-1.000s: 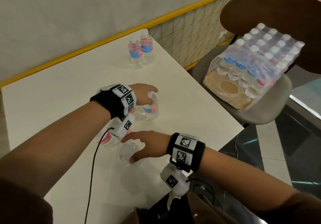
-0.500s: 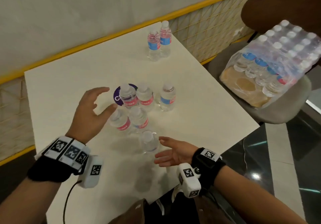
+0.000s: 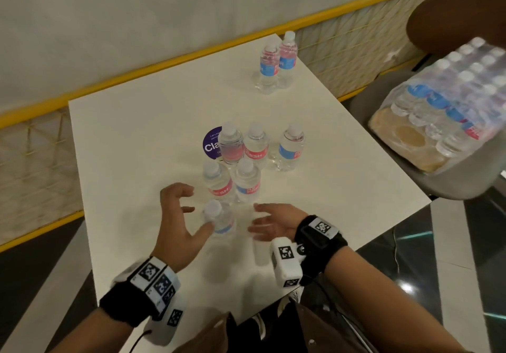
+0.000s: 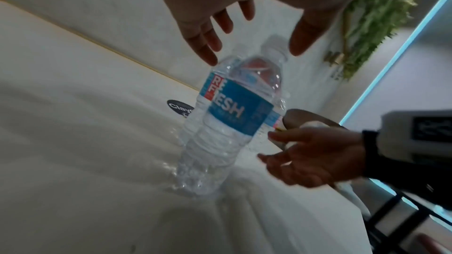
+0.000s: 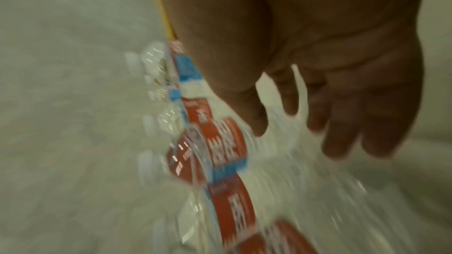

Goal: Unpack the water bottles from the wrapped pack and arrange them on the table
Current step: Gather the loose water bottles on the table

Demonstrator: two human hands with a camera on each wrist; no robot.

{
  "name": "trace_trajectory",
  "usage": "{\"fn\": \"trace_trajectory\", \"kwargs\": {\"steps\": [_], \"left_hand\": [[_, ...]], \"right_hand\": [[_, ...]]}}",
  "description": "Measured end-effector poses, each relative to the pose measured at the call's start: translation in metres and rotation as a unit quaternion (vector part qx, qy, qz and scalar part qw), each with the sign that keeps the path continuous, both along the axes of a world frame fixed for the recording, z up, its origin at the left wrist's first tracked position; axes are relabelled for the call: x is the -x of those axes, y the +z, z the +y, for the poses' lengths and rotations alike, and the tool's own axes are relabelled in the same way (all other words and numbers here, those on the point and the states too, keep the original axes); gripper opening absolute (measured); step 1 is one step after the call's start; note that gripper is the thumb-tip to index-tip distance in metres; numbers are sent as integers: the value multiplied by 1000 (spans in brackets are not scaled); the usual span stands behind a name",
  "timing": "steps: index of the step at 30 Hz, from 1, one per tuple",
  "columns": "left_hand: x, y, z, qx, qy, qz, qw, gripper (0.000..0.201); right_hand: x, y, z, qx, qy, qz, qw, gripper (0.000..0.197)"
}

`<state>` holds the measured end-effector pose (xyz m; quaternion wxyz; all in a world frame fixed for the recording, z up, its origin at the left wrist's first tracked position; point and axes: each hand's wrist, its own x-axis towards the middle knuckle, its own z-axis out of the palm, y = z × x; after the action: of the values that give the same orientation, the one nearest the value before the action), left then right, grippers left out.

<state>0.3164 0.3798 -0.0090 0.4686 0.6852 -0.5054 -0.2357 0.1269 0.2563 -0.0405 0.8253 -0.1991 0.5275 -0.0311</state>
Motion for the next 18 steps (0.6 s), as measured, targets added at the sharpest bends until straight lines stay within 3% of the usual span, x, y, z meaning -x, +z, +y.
{"fn": "trace_trajectory", "kwargs": {"steps": [2, 4, 6, 8, 11, 14, 18], "left_hand": [[5, -7, 0, -18, -29, -23, 999, 74], [8, -14, -4, -49, -39, -34, 997, 80], [7, -20, -9, -92, -43, -20, 995, 75], [3, -24, -14, -132, -42, 17, 990, 67], [-6, -23, -23, -161, -53, 53, 984, 62], [-17, -20, -30, -152, -64, 85, 983, 63], [-31, -24, -35, -154, -17, 108, 982, 69]], "right_hand": [[20, 2, -25, 105, -78, 105, 986, 32], [42, 2, -55, 238, -144, 184, 943, 52], [55, 5, -82, 358, -129, 207, 901, 76], [53, 10, -99, 431, -58, 185, 881, 86], [41, 16, -107, 453, 33, 124, 882, 78], [33, 16, -101, 448, 48, 126, 884, 70], [33, 13, -80, 445, 87, 128, 882, 70]]}}
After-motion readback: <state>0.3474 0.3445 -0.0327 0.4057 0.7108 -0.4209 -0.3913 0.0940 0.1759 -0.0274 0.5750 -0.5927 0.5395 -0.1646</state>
